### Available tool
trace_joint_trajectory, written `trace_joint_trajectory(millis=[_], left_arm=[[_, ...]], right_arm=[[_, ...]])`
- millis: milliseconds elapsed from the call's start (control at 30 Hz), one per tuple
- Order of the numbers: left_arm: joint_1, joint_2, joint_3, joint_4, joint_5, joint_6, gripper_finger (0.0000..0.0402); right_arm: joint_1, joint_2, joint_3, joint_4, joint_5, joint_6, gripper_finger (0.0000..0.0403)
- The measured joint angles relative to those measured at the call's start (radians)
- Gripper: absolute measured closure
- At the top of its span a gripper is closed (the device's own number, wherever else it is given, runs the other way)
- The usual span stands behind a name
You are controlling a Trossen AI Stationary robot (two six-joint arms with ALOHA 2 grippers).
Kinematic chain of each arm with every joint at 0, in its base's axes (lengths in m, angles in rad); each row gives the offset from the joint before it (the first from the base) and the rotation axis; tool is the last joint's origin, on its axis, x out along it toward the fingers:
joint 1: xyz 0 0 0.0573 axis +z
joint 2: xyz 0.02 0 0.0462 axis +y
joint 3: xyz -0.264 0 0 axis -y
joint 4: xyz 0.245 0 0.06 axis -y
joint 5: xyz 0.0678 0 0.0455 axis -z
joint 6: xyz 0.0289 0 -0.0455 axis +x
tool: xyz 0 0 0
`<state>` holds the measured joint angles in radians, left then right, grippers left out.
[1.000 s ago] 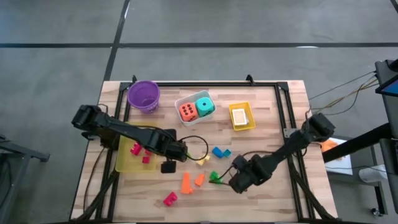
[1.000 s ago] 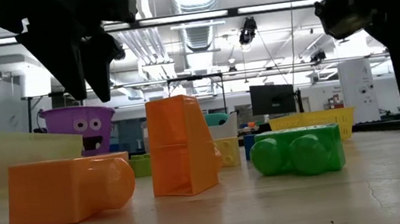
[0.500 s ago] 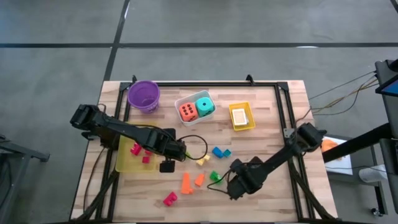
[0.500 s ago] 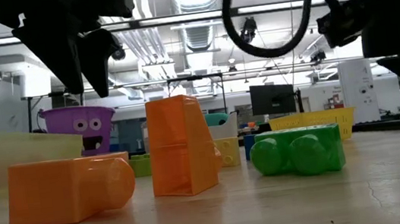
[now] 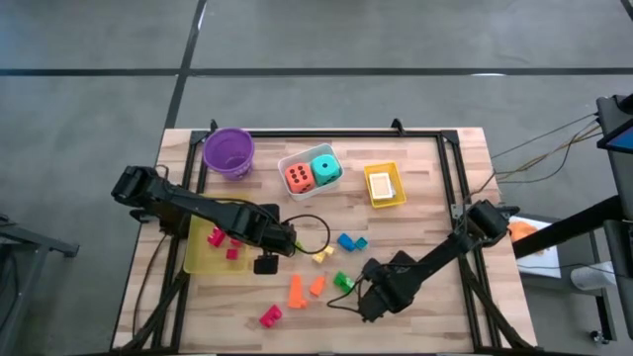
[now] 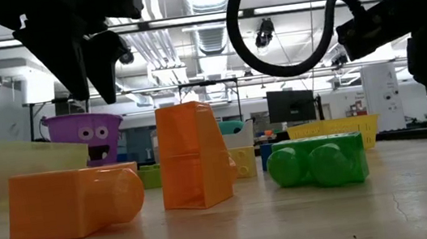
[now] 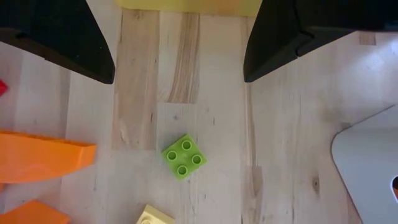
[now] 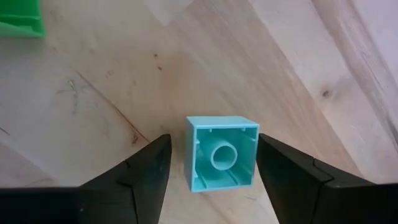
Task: Pick & Place Toys
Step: Put the light blue game piece into the light yellow bin
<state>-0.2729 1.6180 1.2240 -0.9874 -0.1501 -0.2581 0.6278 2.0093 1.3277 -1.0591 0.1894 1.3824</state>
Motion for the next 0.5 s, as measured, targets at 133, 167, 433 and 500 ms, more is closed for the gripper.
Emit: trace_joint_trajectory(millis=[133, 167, 433, 500], left_arm=[[0.0, 0.0, 0.0, 0.0, 0.0, 0.0, 0.0045], [0.0, 0.0, 0.0, 0.0, 0.0, 0.0, 0.0045], [0.0, 0.0, 0.0, -0.009, 0.0, -0.001, 0.0045], [0.0, 0.0, 0.0, -0.007, 0.0, -0.004, 0.0046]], right_arm=[[0.005, 0.0, -0.001, 0.011, 0.005, -0.014, 0.0234], [0.005, 0.0, -0.001, 0.011, 0.004, -0.027, 0.0254], [0.005, -0.003, -0.005, 0.018, 0.02, -0.082, 0.0281], [0.006, -0.005, -0.006, 0.019, 0.029, -0.094, 0.0281]])
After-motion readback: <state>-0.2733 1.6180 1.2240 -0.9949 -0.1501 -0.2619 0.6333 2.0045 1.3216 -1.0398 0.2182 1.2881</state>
